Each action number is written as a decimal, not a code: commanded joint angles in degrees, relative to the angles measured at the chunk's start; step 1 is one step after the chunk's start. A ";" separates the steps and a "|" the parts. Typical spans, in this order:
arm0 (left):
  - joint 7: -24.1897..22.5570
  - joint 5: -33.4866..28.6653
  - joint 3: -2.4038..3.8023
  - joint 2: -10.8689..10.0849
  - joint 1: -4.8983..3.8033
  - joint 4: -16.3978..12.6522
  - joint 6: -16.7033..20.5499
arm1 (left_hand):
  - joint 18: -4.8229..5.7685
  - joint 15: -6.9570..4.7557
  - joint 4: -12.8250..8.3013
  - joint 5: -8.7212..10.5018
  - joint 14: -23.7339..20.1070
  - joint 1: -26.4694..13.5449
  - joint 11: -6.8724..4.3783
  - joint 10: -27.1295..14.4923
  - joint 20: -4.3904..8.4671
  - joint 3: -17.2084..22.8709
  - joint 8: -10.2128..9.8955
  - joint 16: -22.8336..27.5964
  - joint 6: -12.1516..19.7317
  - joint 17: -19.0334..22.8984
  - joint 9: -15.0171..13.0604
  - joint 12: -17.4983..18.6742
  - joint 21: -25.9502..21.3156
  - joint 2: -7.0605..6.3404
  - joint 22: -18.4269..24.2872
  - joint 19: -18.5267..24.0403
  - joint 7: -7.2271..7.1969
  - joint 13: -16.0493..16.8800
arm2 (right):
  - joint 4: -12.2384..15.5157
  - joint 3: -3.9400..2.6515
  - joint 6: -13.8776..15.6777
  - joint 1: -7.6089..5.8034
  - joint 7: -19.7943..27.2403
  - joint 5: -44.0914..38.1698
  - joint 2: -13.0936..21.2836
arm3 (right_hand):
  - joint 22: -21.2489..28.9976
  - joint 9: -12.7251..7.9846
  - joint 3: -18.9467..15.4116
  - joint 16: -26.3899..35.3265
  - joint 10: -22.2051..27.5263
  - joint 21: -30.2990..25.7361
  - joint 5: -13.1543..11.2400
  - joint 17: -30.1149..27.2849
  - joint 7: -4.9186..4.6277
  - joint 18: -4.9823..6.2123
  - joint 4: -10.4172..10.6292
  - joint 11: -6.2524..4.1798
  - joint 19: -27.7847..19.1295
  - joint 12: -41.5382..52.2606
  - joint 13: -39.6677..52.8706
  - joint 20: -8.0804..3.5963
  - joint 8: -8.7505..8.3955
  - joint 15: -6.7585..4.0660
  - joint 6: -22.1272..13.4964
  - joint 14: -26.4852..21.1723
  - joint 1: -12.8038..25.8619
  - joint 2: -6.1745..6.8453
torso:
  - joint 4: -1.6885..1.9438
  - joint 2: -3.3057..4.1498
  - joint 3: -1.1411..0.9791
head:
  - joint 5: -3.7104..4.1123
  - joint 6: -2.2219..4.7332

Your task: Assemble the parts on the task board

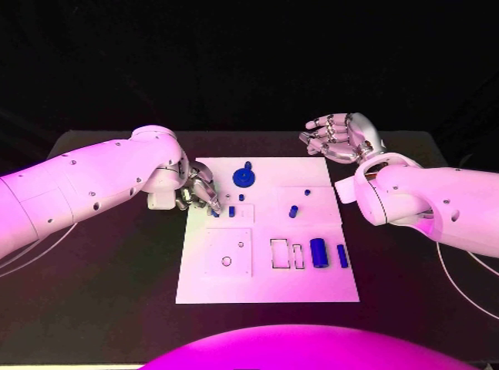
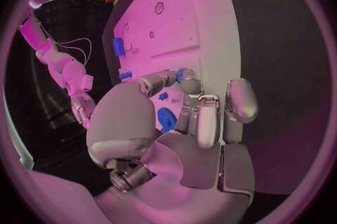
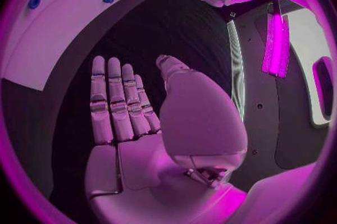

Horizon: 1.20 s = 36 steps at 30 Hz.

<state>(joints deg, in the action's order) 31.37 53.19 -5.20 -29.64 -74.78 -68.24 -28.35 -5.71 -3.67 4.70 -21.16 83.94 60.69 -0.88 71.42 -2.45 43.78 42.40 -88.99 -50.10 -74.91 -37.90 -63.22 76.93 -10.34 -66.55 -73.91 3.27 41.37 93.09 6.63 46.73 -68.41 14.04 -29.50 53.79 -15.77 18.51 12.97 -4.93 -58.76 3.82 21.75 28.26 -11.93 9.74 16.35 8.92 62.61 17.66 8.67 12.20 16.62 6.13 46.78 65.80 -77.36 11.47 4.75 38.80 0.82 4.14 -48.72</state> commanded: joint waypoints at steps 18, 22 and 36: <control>-0.34 -1.80 -0.36 0.28 0.58 -0.34 0.07 | 0.19 -0.22 0.41 1.32 5.20 -6.37 -0.09 0.40 -0.13 -4.34 -1.03 0.09 -1.10 -12.45 0.14 0.17 -0.24 -0.87 0.25 -0.26 -0.24 -0.41 | -0.03 -0.01 -1.21 0.03 0.13 -0.19 -0.10 | 0.59 -0.10 -0.31 0.65 0.21 -0.24 0.17 -0.37 -1.10 0.75 -0.02 0.22 -0.68 -0.34 -0.40 0.10 -0.16 0.05 -0.59 -0.63 -0.39 0.12 | 0.01 0.01 0.02 | 0.02 0.07; -0.29 -1.19 -0.37 0.28 0.59 -0.30 -0.30 | 0.12 -0.14 1.60 1.38 5.07 -6.39 0.03 -0.03 -0.18 -7.19 -1.52 0.26 -1.20 -12.09 0.37 0.30 -0.54 -1.17 0.61 -0.04 -0.10 -0.66 | -0.04 -0.01 -1.26 0.03 0.11 -0.19 -0.10 | 0.98 -0.13 -0.38 0.82 0.36 -0.24 0.18 -0.60 -1.16 0.75 0.00 0.29 -0.88 -0.42 -0.67 0.18 -0.17 0.14 -0.67 -0.82 -0.42 0.11 | 0.00 0.00 0.03 | -0.01 0.10; -0.41 1.03 -0.39 0.05 0.69 -0.46 0.37 | 0.11 -0.01 4.60 1.65 5.04 -5.35 0.18 -0.30 -0.30 -13.14 -2.21 0.29 -1.49 -12.04 0.60 -0.02 -0.71 -1.16 0.67 -0.10 0.02 -0.31 | -0.02 -0.01 -1.42 0.03 0.08 -0.19 -0.07 | 2.19 -0.21 -0.64 1.21 0.72 -0.25 0.17 -1.36 -1.35 0.74 0.01 0.52 -1.59 -0.60 -1.46 0.48 -0.20 0.44 -0.86 -1.58 -0.50 0.00 | -0.02 0.05 0.01 | -0.01 0.16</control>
<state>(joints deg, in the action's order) 31.28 53.06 -5.38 -29.63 -74.45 -68.49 -27.55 -5.71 -3.66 9.39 -19.71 83.94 54.87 -0.51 71.34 -2.67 30.96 40.45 -88.79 -51.56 -74.91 -37.33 -63.22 76.49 -11.63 -65.80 -74.14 3.04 41.01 93.00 6.63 46.24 -68.41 13.76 -29.50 53.73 -13.63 18.39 12.65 -4.04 -58.34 3.82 21.75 26.94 -11.93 9.74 16.36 9.34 61.37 17.44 7.25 12.61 16.62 6.54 46.39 64.56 -77.36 11.47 4.75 38.81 0.84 4.11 -48.58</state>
